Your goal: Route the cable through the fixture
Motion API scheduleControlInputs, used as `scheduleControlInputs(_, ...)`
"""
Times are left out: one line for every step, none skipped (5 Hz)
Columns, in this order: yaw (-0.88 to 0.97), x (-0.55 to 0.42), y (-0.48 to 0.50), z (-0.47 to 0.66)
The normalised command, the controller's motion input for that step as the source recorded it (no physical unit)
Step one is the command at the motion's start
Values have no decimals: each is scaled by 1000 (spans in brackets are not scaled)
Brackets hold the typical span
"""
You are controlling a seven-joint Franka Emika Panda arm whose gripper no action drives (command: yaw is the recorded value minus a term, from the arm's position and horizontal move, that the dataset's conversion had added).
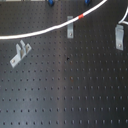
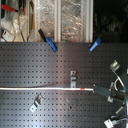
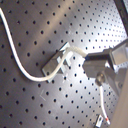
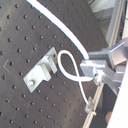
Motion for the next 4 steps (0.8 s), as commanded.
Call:
scheduleControlInputs(0,0,0,14)
scheduleControlInputs(0,5,42,15)
scheduleControlInputs(29,-104,130,-578)
scheduleControlInputs(174,-134,90,-734)
